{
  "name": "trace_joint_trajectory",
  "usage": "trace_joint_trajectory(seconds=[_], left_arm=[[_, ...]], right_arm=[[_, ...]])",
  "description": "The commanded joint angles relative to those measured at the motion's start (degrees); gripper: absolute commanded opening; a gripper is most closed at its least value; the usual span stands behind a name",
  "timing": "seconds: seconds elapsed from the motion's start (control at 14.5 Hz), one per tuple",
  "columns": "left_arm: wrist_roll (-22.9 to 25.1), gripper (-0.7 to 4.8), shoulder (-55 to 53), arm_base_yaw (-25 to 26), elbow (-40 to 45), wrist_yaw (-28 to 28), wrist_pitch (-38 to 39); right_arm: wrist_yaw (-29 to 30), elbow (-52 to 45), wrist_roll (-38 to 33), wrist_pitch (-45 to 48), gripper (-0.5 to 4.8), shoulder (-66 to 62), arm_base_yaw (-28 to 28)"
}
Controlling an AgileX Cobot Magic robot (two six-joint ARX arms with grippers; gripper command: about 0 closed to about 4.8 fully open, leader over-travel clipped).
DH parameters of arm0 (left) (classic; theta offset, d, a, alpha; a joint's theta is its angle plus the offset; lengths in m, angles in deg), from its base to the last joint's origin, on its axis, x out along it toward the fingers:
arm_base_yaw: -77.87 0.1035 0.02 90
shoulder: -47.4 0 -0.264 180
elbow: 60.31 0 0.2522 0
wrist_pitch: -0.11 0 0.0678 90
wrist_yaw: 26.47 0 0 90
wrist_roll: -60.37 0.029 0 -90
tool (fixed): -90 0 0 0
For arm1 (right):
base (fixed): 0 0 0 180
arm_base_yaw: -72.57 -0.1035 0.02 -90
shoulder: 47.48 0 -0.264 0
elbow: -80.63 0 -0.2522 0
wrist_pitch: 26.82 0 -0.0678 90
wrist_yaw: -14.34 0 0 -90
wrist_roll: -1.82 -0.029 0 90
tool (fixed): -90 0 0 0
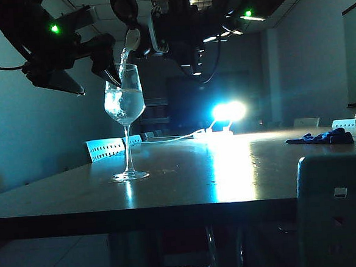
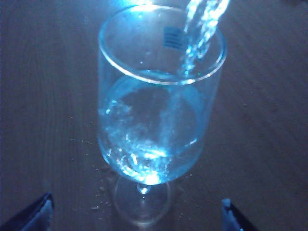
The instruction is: Pick up the black thermos cup, pour some water from it into the stemmed glass, and then put the thermos cup back on the table.
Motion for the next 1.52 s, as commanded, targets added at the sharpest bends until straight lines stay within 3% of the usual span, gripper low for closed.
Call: trace_joint_trajectory(seconds=[0.07,1.52], left_arm=[[0.0,4.79,0.2,-0.1,-0.3,0.2,-0.5],[0.0,4.79,0.2,-0.1,-0.3,1.1,-0.5]], right_arm=[[0.3,0.9,0.2,4.0,0.76,1.0,-0.1],[0.2,0.9,-0.1,2.7,0.76,1.0,0.0]])
